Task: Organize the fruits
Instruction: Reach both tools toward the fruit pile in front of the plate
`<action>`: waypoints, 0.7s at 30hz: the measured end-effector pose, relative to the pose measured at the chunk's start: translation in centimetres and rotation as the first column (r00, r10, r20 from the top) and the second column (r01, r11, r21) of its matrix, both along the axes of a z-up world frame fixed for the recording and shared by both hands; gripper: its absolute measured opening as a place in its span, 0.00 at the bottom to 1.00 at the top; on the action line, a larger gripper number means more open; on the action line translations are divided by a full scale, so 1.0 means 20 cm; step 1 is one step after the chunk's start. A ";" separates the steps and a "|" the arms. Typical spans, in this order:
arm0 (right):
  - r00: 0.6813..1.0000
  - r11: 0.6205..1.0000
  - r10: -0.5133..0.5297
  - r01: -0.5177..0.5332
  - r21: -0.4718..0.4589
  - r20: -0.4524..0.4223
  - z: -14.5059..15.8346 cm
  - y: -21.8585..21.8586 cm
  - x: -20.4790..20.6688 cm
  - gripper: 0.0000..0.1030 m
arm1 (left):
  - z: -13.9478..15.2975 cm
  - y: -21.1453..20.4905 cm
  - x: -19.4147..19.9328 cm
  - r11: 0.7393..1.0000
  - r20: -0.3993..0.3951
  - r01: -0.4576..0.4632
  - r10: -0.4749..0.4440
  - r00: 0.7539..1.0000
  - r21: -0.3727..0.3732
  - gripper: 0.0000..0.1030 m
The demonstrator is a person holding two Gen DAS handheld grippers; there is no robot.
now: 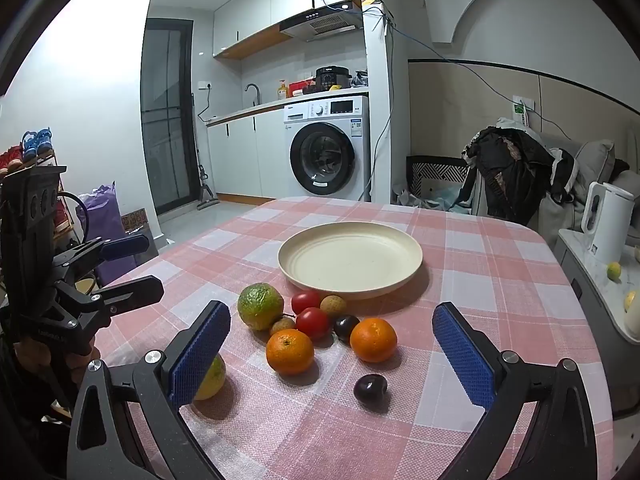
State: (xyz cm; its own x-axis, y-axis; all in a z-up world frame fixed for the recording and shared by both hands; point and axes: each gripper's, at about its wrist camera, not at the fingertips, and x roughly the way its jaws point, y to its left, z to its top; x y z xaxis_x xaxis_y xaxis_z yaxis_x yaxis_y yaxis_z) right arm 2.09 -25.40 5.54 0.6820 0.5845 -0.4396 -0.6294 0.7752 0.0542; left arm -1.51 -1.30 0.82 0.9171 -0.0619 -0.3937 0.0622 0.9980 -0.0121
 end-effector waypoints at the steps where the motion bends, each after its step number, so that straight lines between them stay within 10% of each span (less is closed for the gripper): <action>1: 1.000 1.000 -0.002 0.002 0.000 0.003 0.00 0.00 0.00 1.00 | 0.00 0.01 0.00 1.000 0.002 0.003 -0.003 1.000 -0.002 0.99; 21: 1.000 1.000 -0.007 0.007 0.001 -0.003 0.00 0.00 0.00 1.00 | -0.01 0.01 0.01 1.000 -0.008 -0.001 0.001 1.000 -0.001 0.99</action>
State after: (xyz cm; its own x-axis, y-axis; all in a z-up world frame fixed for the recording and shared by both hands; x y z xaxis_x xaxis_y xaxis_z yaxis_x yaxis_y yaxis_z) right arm 2.18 -25.42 5.48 0.6847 0.5802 -0.4411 -0.6240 0.7794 0.0565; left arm -1.29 -1.12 0.68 0.9140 -0.0613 -0.4011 0.0609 0.9980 -0.0139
